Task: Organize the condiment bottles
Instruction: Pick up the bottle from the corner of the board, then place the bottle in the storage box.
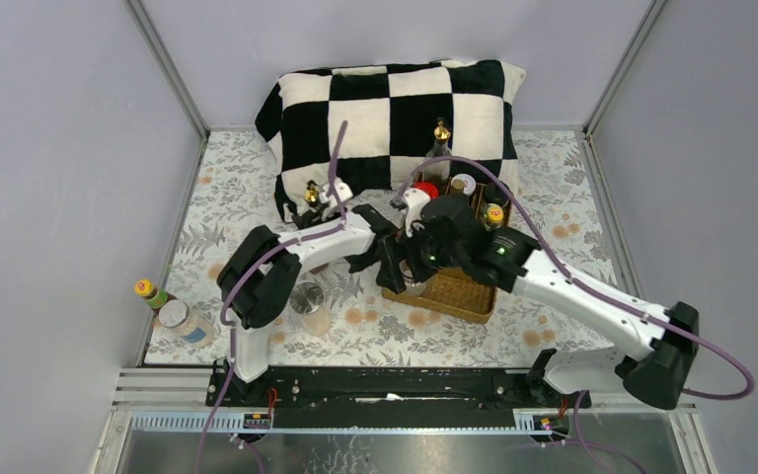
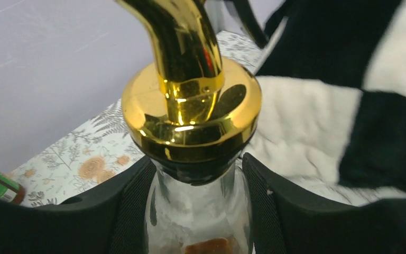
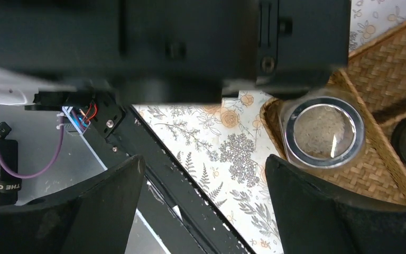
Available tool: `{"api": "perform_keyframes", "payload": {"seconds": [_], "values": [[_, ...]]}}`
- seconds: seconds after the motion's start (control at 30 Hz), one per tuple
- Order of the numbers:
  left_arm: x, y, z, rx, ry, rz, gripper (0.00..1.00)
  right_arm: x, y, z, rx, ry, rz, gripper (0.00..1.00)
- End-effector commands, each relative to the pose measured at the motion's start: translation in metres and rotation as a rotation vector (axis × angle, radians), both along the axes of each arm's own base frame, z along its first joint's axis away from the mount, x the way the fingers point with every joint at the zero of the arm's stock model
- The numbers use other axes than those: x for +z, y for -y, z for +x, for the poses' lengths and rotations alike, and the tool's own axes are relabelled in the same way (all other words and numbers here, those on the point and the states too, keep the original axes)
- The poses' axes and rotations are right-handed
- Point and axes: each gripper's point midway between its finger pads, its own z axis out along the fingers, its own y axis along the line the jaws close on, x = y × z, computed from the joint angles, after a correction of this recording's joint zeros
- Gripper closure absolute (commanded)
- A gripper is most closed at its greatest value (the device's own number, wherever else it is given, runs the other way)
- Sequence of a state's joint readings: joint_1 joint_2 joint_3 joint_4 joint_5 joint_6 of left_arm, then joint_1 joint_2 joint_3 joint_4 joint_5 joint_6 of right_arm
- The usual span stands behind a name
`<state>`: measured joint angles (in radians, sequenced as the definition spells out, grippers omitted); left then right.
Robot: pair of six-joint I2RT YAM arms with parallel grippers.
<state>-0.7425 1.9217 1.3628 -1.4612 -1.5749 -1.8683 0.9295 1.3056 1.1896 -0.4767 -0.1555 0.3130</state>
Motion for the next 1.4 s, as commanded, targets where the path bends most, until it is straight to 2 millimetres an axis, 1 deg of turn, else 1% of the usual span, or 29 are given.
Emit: {"api": "perform_keyframes", "payload": {"seconds": [0.0, 0.07, 0.1, 0.2, 0.3, 0.47, 0.57, 0.67, 0.73, 0.83, 0.93, 1.0, 1.1, 1.13, 1.27, 1.37], "values": [[0.017, 0.042, 0.001, -0.125, 0.033, 0.054, 0.43, 0.016, 0.022, -0.009, -0.051, 0.034, 0.011, 0.09], [0.021, 0.054, -0.004, -0.153, 0.038, 0.037, 0.43, 0.020, 0.029, -0.012, -0.061, 0.040, 0.020, 0.09], [0.022, 0.056, -0.005, -0.159, 0.039, 0.028, 0.43, 0.021, 0.031, -0.014, -0.064, 0.040, 0.022, 0.10], [0.026, 0.058, -0.008, -0.160, 0.052, -0.007, 0.44, 0.020, 0.036, -0.018, -0.068, 0.037, 0.028, 0.10], [0.038, 0.062, -0.007, -0.166, 0.068, -0.019, 0.46, 0.017, 0.040, -0.020, -0.071, 0.037, 0.024, 0.10], [0.069, 0.073, -0.005, -0.194, 0.132, -0.031, 0.47, 0.015, 0.042, -0.021, -0.068, 0.042, 0.021, 0.10], [0.094, 0.088, -0.004, -0.225, 0.177, -0.021, 0.46, 0.011, 0.044, -0.020, -0.071, 0.050, 0.012, 0.10], [0.115, 0.101, -0.005, -0.244, 0.216, -0.043, 0.45, 0.008, 0.048, -0.018, -0.081, 0.061, -0.001, 0.10], [0.125, 0.109, -0.006, -0.255, 0.231, -0.060, 0.45, 0.010, 0.052, -0.016, -0.097, 0.079, -0.005, 0.10], [0.136, 0.122, -0.007, -0.273, 0.252, -0.083, 0.45, 0.019, 0.059, -0.011, -0.133, 0.122, 0.007, 0.10], [0.142, 0.133, -0.005, -0.281, 0.264, -0.098, 0.45, 0.027, 0.063, -0.009, -0.148, 0.146, 0.012, 0.10], [0.143, 0.140, -0.003, -0.286, 0.268, -0.108, 0.44, 0.026, 0.064, -0.010, -0.147, 0.145, 0.005, 0.10], [0.142, 0.151, 0.001, -0.287, 0.257, -0.119, 0.44, 0.023, 0.066, -0.010, -0.149, 0.148, -0.001, 0.10], [0.138, 0.158, 0.003, -0.290, 0.250, -0.115, 0.44, 0.022, 0.067, -0.010, -0.149, 0.150, -0.004, 0.10], [0.136, 0.177, 0.007, -0.302, 0.239, -0.114, 0.44, 0.021, 0.071, -0.009, -0.156, 0.160, -0.011, 0.09], [0.133, 0.183, 0.009, -0.306, 0.242, -0.123, 0.45, 0.022, 0.075, -0.008, -0.167, 0.172, -0.021, 0.09]]}}
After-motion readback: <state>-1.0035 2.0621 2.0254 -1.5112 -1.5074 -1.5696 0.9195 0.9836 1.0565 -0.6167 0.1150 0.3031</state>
